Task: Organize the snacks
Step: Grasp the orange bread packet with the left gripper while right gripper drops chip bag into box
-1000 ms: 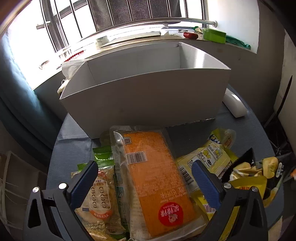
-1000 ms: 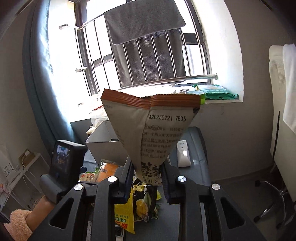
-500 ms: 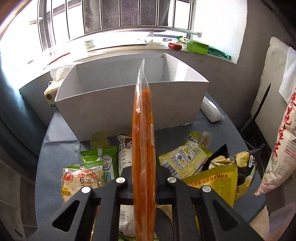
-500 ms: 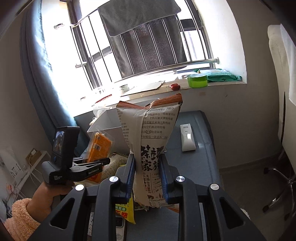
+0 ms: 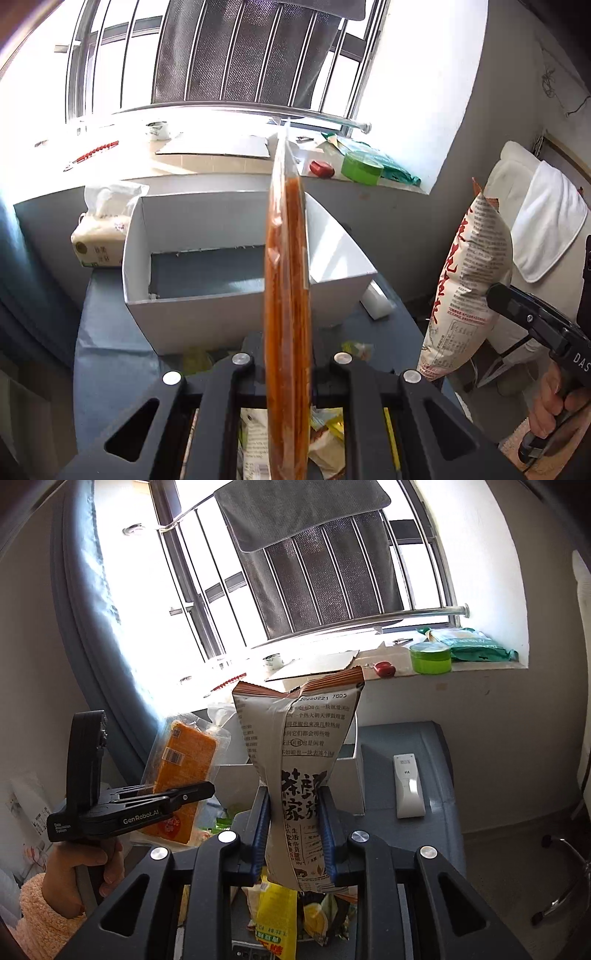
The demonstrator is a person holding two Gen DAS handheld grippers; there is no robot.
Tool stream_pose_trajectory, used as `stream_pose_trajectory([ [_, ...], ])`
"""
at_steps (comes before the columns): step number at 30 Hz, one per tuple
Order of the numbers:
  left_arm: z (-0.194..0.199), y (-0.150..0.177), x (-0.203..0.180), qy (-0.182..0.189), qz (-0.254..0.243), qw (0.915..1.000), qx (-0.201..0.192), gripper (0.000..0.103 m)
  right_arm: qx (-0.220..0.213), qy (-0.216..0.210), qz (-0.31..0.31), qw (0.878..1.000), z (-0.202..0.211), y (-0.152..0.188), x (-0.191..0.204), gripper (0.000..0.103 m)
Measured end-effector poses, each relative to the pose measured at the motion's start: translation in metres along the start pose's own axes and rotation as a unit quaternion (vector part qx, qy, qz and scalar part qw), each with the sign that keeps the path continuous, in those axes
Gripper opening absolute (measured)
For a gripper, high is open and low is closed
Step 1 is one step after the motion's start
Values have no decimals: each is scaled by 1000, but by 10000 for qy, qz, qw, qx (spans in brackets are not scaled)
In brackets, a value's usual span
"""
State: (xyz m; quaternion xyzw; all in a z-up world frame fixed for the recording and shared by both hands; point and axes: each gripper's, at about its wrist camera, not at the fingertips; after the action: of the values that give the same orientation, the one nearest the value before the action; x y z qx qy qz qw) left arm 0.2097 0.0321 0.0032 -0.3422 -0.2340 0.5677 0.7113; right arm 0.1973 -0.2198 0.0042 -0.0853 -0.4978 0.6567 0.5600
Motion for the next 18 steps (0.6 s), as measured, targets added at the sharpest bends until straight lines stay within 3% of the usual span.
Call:
stream_pose_trajectory([
  [7,-42,-67,55,-331,232,9991,136,14,344,144,-137,9992,-88,-87,14,27],
  [13,-94,-87,90,-612,357,9962,508,17,794,492,-149,9955,-160,-128,16,27],
  [15,-110,-87,98,-1018,445,9907,781,38,1150,567,-215,9915,-181,-131,13,28],
  [16,-115,-86,101,-1236,493,9866,948,73,1346,609,-241,9887,-191,-131,11,31],
  [17,-114,-81,102,-1425,520,9836,974,100,1491,672,-279,9861,-200,-130,9,53],
  [18,-109,-79,101,-1557,518,9829,832,103,1505,728,-361,9853,-203,-129,7,71],
])
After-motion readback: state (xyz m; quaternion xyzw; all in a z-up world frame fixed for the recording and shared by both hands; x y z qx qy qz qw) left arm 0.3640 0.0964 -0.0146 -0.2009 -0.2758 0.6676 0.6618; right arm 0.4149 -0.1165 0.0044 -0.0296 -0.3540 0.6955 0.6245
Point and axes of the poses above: each gripper's, at about its wrist camera, not at the fingertips, and z roughly against the way its jaws point, x to its left, y to its underside, and after that the axes turned 13 degrees about -z, right-handed
